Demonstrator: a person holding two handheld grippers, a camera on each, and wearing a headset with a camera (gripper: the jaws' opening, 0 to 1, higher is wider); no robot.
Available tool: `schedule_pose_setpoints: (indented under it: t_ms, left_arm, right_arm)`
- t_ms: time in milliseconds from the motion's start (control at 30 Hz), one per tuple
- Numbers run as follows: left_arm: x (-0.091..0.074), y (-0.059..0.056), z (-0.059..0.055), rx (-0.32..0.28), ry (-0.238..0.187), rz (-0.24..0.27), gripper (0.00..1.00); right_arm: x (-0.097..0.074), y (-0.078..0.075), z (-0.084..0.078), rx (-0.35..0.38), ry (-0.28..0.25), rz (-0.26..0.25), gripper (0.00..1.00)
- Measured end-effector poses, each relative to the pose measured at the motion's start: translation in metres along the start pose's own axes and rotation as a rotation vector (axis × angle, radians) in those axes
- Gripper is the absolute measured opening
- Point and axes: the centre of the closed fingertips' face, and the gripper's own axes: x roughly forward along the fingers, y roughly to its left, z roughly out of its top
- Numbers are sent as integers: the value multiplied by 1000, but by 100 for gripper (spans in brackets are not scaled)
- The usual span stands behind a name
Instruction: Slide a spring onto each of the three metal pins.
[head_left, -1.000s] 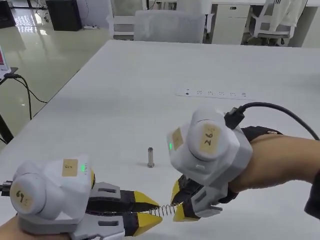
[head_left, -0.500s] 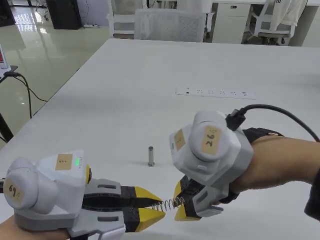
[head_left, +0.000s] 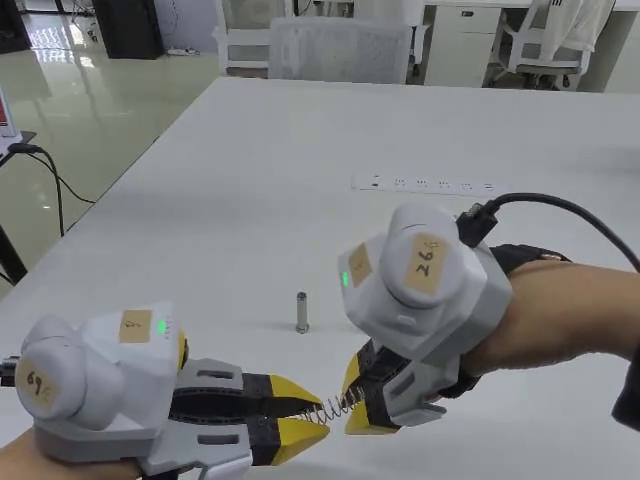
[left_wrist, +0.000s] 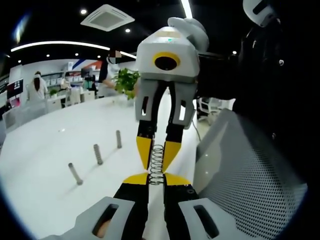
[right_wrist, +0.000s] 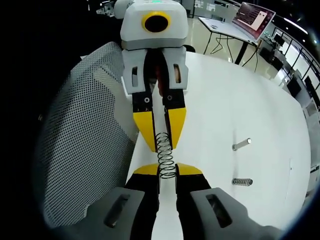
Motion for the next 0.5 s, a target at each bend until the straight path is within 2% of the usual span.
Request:
schedule_pose_setpoints:
  t_ms: [200,500]
  left_arm:
    - [1,-2,-2,5,13,-7,3]
    - [3,-3,-4,8,21,-13,3]
  right_arm:
    - [-4,3,6,-1,-10,7,8]
    - [-7,6,18,8,-56,20,8]
